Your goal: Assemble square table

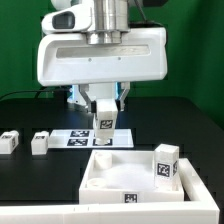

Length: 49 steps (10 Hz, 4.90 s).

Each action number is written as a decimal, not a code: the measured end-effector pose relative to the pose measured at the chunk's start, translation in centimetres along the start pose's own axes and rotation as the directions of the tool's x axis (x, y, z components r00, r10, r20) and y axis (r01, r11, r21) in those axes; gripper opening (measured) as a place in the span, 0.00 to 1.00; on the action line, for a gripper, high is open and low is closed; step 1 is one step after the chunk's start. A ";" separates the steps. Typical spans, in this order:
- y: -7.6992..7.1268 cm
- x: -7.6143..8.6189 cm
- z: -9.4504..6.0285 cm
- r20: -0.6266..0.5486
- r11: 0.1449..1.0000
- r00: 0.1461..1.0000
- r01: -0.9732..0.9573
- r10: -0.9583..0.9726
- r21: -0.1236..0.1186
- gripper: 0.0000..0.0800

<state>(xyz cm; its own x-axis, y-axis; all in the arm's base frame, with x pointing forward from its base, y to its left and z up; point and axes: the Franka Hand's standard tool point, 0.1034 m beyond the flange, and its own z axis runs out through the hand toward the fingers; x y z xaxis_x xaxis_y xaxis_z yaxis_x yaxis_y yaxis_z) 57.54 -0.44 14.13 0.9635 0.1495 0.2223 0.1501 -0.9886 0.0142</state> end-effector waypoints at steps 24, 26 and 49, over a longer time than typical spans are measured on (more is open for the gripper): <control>1.1 1.8 4.5 -0.282 0.985 0.951 -0.156 0.129 -0.074 0.36; 1.6 1.6 4.7 -0.280 0.983 0.950 -0.164 0.136 -0.077 0.36; 1.5 0.8 5.9 -0.328 0.980 0.937 -0.162 0.116 -0.117 0.36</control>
Offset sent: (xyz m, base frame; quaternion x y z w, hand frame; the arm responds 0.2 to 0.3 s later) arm 0.0082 0.0165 -0.0077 0.0026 0.2220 0.0381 0.9743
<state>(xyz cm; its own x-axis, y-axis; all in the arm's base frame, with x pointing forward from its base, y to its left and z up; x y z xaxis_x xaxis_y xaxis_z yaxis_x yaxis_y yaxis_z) 59.87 -1.69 8.57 0.8477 0.0191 0.5301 -0.0353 -0.9951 0.0923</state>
